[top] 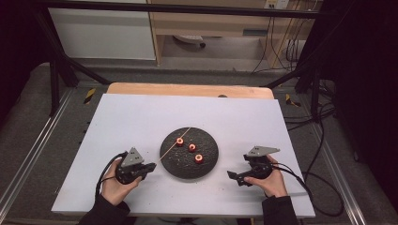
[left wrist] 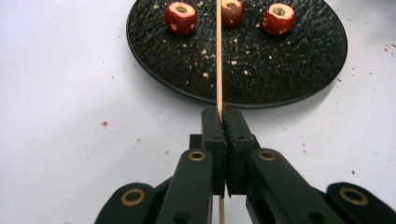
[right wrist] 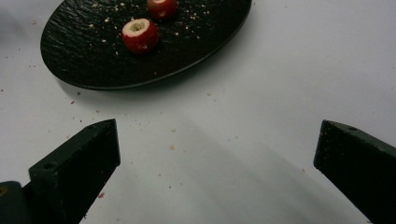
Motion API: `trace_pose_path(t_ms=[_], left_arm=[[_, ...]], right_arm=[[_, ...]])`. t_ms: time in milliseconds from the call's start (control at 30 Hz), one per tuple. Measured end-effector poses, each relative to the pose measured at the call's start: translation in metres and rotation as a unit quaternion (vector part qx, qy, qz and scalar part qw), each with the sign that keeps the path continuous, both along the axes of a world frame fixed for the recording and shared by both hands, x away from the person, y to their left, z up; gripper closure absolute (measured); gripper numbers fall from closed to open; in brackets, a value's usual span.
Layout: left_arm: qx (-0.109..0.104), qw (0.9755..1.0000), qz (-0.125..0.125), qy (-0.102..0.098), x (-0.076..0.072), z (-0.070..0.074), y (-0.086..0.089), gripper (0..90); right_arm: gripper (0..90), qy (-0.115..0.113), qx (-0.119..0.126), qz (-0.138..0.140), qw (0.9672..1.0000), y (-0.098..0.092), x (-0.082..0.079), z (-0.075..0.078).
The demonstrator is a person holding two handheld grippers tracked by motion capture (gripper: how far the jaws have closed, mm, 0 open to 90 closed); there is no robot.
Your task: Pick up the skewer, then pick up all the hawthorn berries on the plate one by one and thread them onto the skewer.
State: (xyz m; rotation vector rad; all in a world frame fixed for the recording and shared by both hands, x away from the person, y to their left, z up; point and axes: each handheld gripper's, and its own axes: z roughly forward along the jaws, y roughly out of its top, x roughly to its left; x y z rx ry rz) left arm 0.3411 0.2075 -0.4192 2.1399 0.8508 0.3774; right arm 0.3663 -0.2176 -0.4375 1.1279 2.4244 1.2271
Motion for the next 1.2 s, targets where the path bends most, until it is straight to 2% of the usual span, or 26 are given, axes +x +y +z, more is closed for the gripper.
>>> trace_pose_path(t_ms=[200, 367, 633, 900, 967, 1200], left_arm=[[-0.009, 0.9999, 0.006, -0.008, -0.004, -0.002, 0.007, 88.4], [-0.012, 0.9998, 0.011, -0.010, -0.008, -0.004, 0.012, 88.4], [-0.016, 0.9997, 0.014, -0.013, -0.014, -0.010, 0.017, 88.4], [-0.015, 0.9998, 0.014, -0.008, -0.014, -0.016, 0.019, 88.4], [-0.014, 0.9998, 0.014, -0.009, -0.014, -0.016, 0.019, 88.4], [-0.015, 0.9997, 0.015, -0.008, -0.014, -0.018, 0.021, 88.4]], right_arm=[[1.1, -0.005, -0.009, 0.007, 0.9999, 0.014, 0.006, 0.006], [2.0, 0.000, -0.017, 0.014, 0.9997, 0.028, 0.010, 0.012], [3.9, 0.003, -0.026, 0.022, 0.9994, 0.053, 0.023, 0.029], [10.3, 0.024, -0.043, 0.038, 0.9981, 0.083, 0.034, 0.036], [12.1, 0.031, -0.055, 0.050, 0.9968, 0.094, 0.038, 0.037], [16.4, 0.048, -0.076, 0.064, 0.9939, 0.113, 0.048, 0.036]])
